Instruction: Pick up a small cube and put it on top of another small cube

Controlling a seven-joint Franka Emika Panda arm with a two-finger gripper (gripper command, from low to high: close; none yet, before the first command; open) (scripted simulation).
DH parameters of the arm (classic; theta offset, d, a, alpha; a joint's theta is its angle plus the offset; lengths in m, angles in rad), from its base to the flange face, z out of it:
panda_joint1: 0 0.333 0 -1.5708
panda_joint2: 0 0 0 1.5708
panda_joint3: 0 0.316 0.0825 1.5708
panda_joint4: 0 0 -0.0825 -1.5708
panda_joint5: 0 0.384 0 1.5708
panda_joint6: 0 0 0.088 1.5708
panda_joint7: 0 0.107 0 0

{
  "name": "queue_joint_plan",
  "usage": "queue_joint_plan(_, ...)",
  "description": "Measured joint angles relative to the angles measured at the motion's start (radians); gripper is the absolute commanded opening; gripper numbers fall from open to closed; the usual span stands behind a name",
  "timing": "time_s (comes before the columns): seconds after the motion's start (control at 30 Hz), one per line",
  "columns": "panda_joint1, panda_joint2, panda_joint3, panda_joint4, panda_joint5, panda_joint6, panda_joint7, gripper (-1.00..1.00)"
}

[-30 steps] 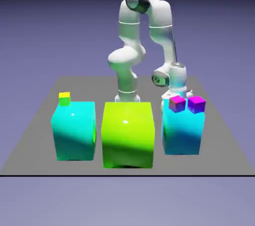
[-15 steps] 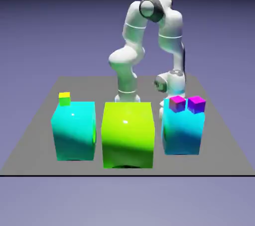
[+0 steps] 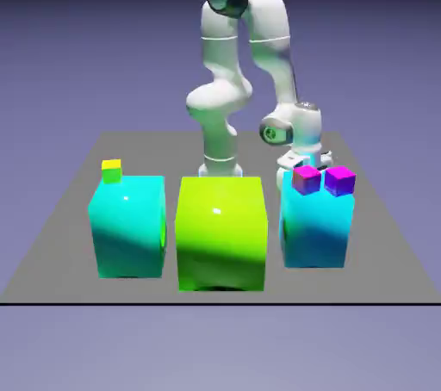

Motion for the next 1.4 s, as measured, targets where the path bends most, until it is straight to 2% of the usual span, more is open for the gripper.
queue_joint_plan(0.53,0.208,0.012,0.155,0.225,0.646,0.012,-0.434,-1.0)
queue_joint_plan(0.8,0.005,-0.041,0.162,0.488,0.755,-0.296,-0.665,-1.0)
queue_joint_plan(1.27,-0.5,-0.22,0.235,0.723,0.474,-0.895,-0.829,-1.0)
queue_joint_plan(1.37,-0.482,-0.236,0.266,0.696,0.433,-0.916,-0.816,-1.0)
queue_joint_plan(1.4,-0.481,-0.215,0.27,0.673,0.43,-0.872,-0.813,-1.0)
